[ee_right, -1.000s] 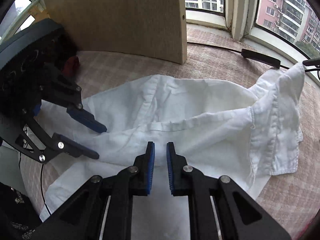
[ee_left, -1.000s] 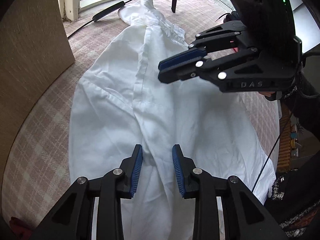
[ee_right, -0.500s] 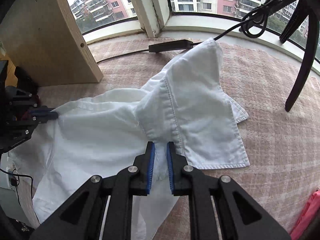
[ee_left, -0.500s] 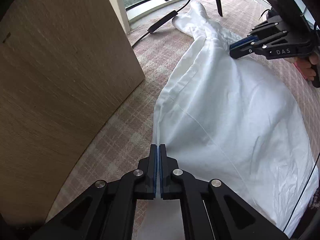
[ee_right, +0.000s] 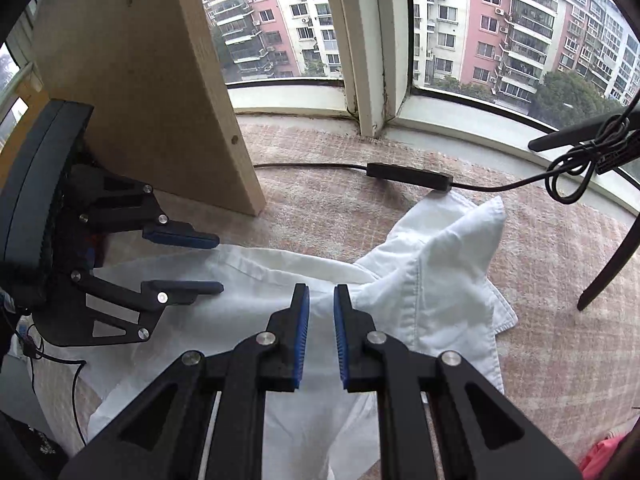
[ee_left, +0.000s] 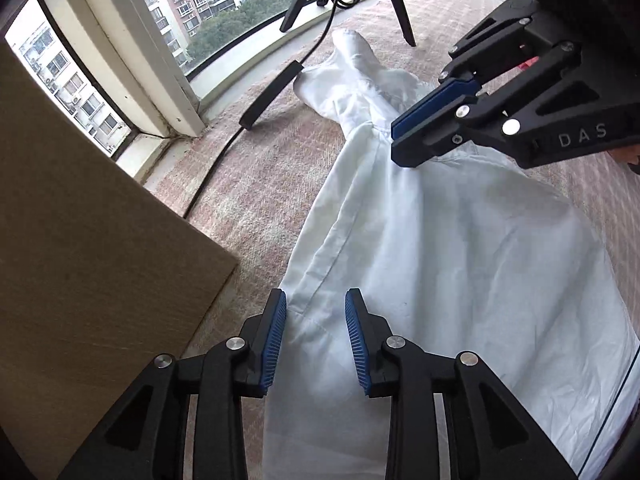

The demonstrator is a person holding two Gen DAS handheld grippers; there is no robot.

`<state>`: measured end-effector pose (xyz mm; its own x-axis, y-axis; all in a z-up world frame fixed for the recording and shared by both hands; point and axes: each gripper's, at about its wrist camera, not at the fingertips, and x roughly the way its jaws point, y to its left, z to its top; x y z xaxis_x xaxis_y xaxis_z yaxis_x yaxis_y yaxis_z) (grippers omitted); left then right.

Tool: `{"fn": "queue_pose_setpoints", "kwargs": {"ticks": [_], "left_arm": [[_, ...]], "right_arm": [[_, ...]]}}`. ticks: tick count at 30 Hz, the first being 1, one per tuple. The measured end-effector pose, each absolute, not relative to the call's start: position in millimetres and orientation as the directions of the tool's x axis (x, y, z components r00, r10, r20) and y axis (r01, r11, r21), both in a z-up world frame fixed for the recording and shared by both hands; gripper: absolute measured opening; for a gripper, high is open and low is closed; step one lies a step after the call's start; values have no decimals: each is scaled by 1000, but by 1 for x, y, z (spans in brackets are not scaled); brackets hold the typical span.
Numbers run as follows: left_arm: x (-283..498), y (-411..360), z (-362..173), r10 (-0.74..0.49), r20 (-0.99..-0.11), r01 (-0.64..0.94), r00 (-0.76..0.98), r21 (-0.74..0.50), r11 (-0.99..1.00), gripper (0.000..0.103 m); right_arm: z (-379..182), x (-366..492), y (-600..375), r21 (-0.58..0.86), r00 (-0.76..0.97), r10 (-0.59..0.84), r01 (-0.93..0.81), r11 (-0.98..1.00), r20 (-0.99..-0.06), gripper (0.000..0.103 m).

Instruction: Fold clothes

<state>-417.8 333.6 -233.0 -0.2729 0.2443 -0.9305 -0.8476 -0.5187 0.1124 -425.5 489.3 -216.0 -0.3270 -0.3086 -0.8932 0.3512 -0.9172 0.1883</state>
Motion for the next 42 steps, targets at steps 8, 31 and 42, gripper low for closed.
{"fn": "queue_pose_setpoints", "kwargs": {"ticks": [8,31,42], "left_arm": [[-422,300,-210,206,-898,-752,-389,180,-634,25],[-283,344,-222,255,-962,-899,-96,-26,-438,36],[-275,342,-217,264,-960,-905,-96,-26,-424,41]], "right_arm": [[-208,-393,507,248,-373,-374,344,-906,-849,13],[-263,-373,621,605,-341,-535,-141,-784,-773,33],[-235,-384,620,535,-509,-429,-76,-841,-746,2]]}}
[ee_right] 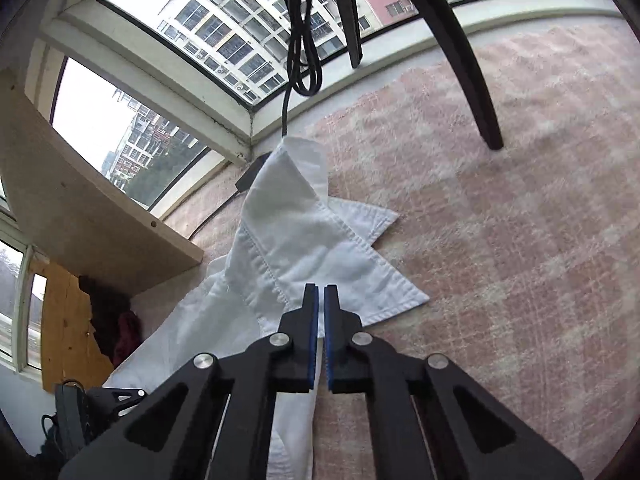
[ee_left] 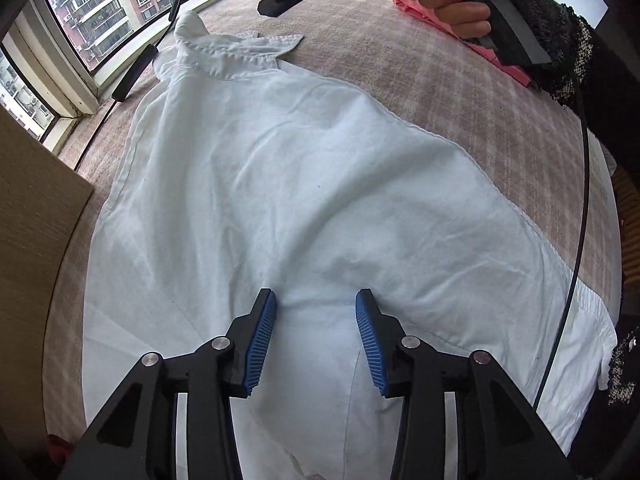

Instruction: Fold clothes

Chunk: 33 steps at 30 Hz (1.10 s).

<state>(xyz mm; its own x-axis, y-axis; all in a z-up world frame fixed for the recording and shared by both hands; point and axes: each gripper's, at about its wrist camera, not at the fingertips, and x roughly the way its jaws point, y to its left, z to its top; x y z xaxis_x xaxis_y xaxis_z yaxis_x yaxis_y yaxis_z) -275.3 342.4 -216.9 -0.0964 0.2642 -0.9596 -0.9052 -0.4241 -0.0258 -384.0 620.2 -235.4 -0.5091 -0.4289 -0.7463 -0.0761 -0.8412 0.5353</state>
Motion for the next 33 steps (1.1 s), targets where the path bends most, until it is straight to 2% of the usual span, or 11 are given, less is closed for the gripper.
{"fn": "queue_pose_setpoints", "kwargs": {"ticks": [2,4,6,8,10,15,16,17,23,29,33], "left_arm": [[-273,342,-216,264,-959,-906,-101,-21,-423,41],[-272,342,-215,264,-959,-906,-101,-20,-422,41],[-271,342,-213,266,-959,-908,-98,-23,-419,42],[-269,343,-212,265,-959,-911,-100,-19,-413,44],[-267,344,-211,261,-960,-912,-104,-13,-410,45],[-264,344,-207,260,-960,-914,-106,-10,-407,45],[-263,343,-207,261,-959,-914,-106,-10,-406,45],[-262,343,-206,262,-959,-914,-105,-11,-406,45],[-258,342,-201,272,-956,-914,-106,-14,-405,46],[-255,340,-193,252,-962,-908,-104,-12,-419,46],[-251,303,-163,256,-953,-862,-162,11,-507,45]], "right_arm": [[-228,-388,624,513,-518,-408,-70,-856,-752,3],[-236,-390,627,551,-458,-450,-108,-827,-767,4],[-243,-383,622,550,-411,-458,-136,-824,-788,12],[-253,-380,616,578,-382,-493,-145,-803,-782,25],[-262,-383,610,599,-360,-519,-160,-785,-776,27],[-270,-395,614,671,-436,-551,-191,-716,-712,27],[-270,-397,615,680,-451,-553,-185,-710,-700,21],[-269,-397,614,671,-459,-542,-180,-720,-704,4],[-238,-393,613,590,-553,-446,-104,-801,-704,2],[-247,-416,571,234,-448,-200,-22,-972,-871,2],[-224,-383,574,156,-524,-94,-77,-985,-846,8]]}}
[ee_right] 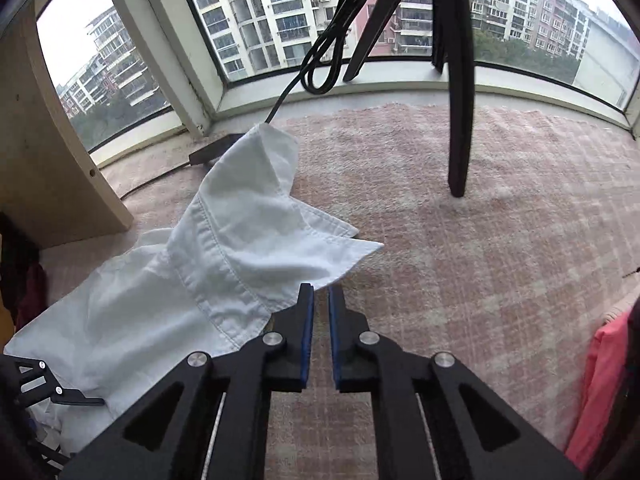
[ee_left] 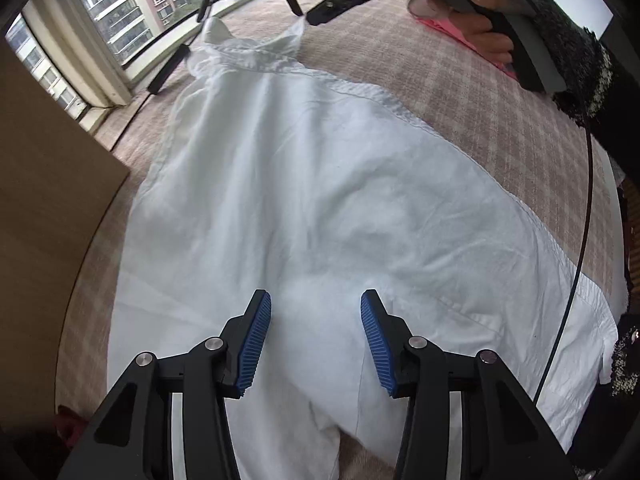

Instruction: Fold clothes

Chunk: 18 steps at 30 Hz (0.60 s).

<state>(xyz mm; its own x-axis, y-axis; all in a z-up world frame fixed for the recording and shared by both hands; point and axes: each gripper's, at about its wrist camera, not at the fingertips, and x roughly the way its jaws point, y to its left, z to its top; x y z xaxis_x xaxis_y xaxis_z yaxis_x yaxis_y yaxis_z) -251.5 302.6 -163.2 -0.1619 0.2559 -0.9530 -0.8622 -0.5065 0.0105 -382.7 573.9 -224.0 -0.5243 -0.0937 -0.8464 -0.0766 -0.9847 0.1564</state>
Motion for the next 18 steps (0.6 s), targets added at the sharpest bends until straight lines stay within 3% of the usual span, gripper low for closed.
{"fn": "queue_pose_setpoints", "kwargs": {"ticks": [3,5,7,13,15,18], "left_arm": [[-242,232,-131,239,-944,-740,-229,9,-672,45],[-234,180,-121,198,-941,-635,-276,24,-772,45],[-228,126,-123,139,-938,-518,-318,48,-854,45],[-146,9,-138,-30,-935,-222,-354,115,-968,46],[-120,-26,-142,-67,-934,-139,-352,123,-983,46],[-95,-60,-150,-81,-928,-53,-364,107,-993,46]], "right_arm": [[-200,-349,552,238,-528,-231,56,-970,-817,14],[-198,-323,523,279,-467,-336,187,-942,-818,26],[-213,-302,483,251,-420,-350,272,-929,-837,31],[-242,-261,433,35,-391,-190,369,-929,-901,31],[-228,-253,433,68,-401,-211,341,-938,-892,31],[-203,-230,416,224,-411,-375,370,-902,-831,31]]}}
